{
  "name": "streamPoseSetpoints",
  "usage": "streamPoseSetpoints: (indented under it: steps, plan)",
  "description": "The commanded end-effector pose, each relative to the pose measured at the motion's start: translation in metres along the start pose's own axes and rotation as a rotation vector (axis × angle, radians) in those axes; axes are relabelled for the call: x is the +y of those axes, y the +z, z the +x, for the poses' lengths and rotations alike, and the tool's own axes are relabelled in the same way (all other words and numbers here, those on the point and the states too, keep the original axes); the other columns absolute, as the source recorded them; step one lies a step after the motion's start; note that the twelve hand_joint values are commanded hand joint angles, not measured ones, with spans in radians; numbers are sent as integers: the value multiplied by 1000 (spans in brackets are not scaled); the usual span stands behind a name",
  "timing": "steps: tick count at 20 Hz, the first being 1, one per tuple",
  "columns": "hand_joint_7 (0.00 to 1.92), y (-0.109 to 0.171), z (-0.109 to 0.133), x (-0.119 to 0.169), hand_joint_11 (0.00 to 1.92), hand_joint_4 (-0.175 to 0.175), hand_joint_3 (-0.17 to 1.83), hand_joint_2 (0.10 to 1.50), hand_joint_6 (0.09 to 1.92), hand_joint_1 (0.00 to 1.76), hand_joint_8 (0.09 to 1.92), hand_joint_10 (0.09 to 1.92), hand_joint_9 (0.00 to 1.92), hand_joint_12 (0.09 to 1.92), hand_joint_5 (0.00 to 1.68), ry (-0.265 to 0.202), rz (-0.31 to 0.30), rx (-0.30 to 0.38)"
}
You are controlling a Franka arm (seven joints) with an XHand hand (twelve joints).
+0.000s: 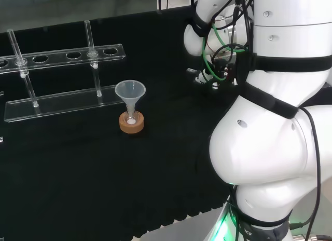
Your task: Put the weighing funnel back on the table.
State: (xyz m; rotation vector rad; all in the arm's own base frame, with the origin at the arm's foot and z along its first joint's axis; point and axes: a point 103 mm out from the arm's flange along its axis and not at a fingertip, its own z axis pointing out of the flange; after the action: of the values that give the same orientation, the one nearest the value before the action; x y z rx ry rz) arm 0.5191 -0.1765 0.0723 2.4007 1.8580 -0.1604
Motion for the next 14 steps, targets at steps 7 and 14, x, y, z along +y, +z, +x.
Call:
streamPoseSetpoints:
  steps: [7, 14]
  plan:
    - [1820, 27, 13, 4, 485, 175, 872, 472, 410, 1166, 87, 144, 1395, 1317, 1466, -31, 62, -40]
    - [1666, 26, 23, 6, 402, 175, 572, 669, 464, 1124, 87, 103, 1298, 1361, 1357, -63, 137, -95]
